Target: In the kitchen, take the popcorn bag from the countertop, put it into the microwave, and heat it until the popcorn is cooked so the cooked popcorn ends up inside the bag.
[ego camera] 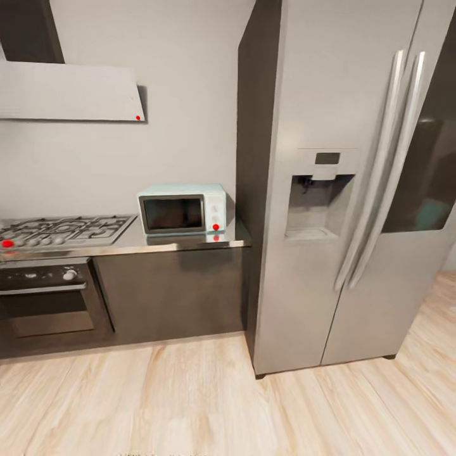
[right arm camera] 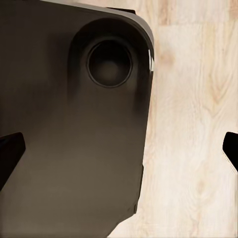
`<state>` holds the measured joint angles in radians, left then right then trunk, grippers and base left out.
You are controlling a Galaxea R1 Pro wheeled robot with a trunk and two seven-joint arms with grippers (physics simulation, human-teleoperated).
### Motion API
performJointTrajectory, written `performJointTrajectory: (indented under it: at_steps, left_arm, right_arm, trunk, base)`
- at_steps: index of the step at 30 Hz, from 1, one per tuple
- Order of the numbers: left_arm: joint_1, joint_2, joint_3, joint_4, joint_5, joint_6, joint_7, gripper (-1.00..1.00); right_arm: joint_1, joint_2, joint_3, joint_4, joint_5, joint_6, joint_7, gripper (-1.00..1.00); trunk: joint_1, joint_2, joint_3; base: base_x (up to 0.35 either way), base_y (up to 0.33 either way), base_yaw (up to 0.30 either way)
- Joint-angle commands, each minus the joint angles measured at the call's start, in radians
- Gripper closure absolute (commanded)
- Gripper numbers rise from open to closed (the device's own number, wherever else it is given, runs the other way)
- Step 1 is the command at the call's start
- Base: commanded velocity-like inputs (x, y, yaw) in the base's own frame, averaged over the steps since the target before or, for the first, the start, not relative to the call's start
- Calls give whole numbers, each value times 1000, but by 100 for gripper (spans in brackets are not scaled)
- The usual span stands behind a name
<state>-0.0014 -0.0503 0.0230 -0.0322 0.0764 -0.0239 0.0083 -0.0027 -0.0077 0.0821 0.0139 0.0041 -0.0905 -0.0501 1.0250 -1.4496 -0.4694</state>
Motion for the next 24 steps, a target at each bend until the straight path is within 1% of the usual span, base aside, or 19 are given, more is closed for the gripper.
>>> performJointTrajectory:
  at_steps: [1, 17, 22, 24]
  left_arm:
    - [0, 0, 2, 0, 8, -2, 1, -100]
    - [0, 0, 2, -1, 8, -2, -1, -100]
    - [0, 0, 1, -1, 8, -2, -1, -100]
    - [0, 1, 0, 0, 8, 0, -7, -100]
  right_arm:
    - [0, 0, 7, 1, 1, -4, -4, -100]
    - [0, 2, 8, 1, 1, -7, -4, -100]
    - [0, 0, 6, 1, -2, -7, -4, -100]
    - [0, -1, 6, 1, -1, -6, -4, -100]
  trunk:
    - [0, 0, -1]
    - [0, 0, -1]
    - [0, 0, -1]
    - [0, 0, -1]
  base:
    - [0, 0, 300]
    - [0, 0, 295]
    - [1, 0, 72]
    - [197, 63, 6]
